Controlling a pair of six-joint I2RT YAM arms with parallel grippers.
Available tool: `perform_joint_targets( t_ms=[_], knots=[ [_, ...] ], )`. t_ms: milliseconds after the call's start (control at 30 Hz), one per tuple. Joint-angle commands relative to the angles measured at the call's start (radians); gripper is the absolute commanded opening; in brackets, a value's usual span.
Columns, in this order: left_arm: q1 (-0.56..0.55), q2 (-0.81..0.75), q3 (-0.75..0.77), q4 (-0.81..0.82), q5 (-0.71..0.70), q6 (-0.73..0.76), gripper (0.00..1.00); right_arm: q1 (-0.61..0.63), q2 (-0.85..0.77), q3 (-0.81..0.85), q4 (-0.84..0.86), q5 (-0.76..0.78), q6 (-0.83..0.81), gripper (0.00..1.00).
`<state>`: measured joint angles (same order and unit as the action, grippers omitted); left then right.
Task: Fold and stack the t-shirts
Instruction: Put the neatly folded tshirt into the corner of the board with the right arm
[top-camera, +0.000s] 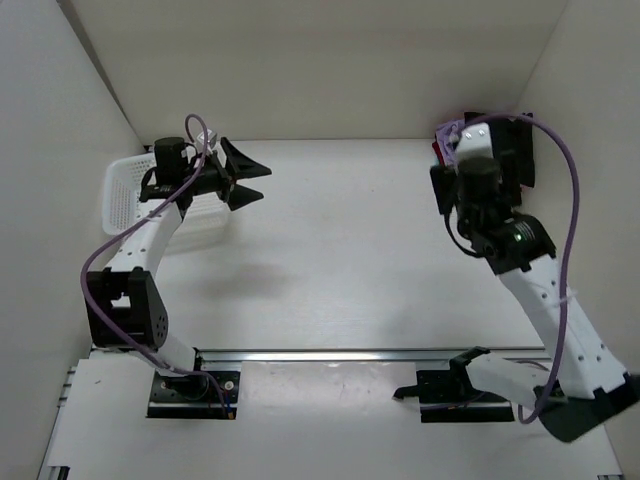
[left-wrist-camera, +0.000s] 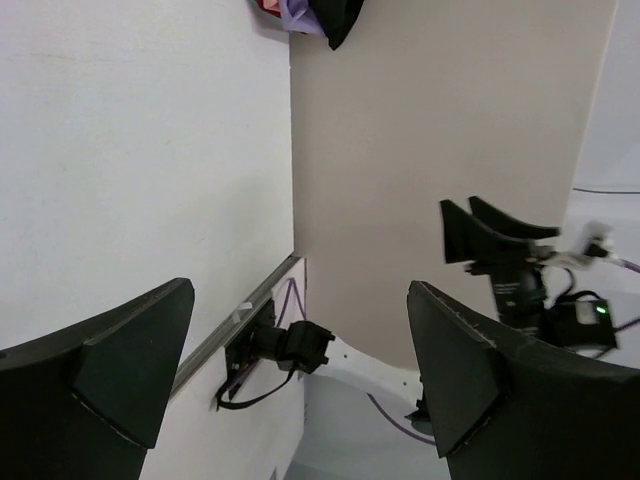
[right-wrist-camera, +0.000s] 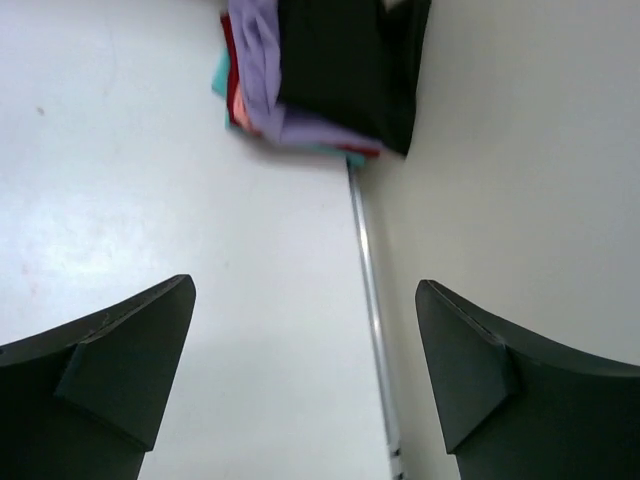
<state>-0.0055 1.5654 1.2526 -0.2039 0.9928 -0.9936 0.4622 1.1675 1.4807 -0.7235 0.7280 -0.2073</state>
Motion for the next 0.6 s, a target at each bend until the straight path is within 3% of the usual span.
perform_joint_targets(
  t_ms=[0, 133, 333, 467, 567],
  knots=[
    [0.006, -0.111, -0.006, -0.174, -0.046, 0.131, 0.99, -0.104, -0.156, -0.238, 0.158, -0.178, 0.163, 0.90],
    [0.067, -0.198, 0.092, -0.406, -0.213, 0.318, 0.99, -0.304, -0.252, -0.367, 0.205, -0.395, 0.181, 0.93],
    [0.050, -0.297, 0.341, -0.712, -0.636, 0.503, 0.98, -0.358, -0.374, -0.503, 0.200, -0.492, 0.140, 0.95],
    [0.019, -0.369, 0.302, -0.804, -0.792, 0.550, 0.99, -0.411, -0.478, -0.563, 0.158, -0.580, 0.143, 0.95],
    [0.031, -0.381, 0.196, -0.885, -0.716, 0.587, 0.99, -0.486, -0.551, -0.597, 0.124, -0.657, 0.135, 0.95]
  ],
)
